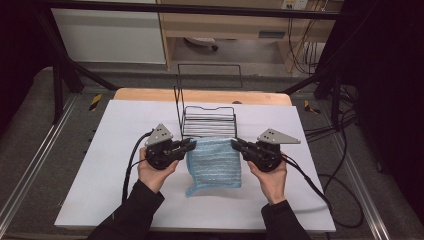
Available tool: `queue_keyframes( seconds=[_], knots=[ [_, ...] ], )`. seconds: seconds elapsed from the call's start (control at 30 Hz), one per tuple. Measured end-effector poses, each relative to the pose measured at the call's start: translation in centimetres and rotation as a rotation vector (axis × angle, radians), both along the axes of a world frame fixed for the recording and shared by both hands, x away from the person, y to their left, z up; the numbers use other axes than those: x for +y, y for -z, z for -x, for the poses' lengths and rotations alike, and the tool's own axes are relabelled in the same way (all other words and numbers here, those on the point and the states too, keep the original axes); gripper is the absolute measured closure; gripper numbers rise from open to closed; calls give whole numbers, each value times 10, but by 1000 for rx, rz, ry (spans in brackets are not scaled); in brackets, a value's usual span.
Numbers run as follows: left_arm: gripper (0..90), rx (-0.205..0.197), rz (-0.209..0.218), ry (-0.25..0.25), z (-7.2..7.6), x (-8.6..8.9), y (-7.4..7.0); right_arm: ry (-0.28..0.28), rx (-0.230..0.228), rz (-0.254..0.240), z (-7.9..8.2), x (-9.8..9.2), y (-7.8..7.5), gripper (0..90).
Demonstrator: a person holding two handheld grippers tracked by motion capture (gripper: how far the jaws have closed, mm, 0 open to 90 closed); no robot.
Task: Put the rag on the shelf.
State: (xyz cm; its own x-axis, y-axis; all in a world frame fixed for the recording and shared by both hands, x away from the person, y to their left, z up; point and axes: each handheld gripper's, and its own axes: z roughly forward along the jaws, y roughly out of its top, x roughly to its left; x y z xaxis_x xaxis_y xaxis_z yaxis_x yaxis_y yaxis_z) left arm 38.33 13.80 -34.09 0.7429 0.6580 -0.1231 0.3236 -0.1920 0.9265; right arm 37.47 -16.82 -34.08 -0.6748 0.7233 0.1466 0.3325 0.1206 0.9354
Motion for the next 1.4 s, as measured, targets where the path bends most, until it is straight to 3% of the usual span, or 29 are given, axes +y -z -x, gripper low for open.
queue_keyframes(
  seconds=[0.3,0.93,1.4],
  knots=[
    [799,-31,16,-8,1,2,-12,6,-35,-20,4,2,-12,833],
    [800,-105,84,-28,-11,2,-39,92,-164,-47,2,9,-39,834],
    [800,-178,128,-50,-19,3,-73,117,-241,-89,-7,11,-67,835]
  ],
)
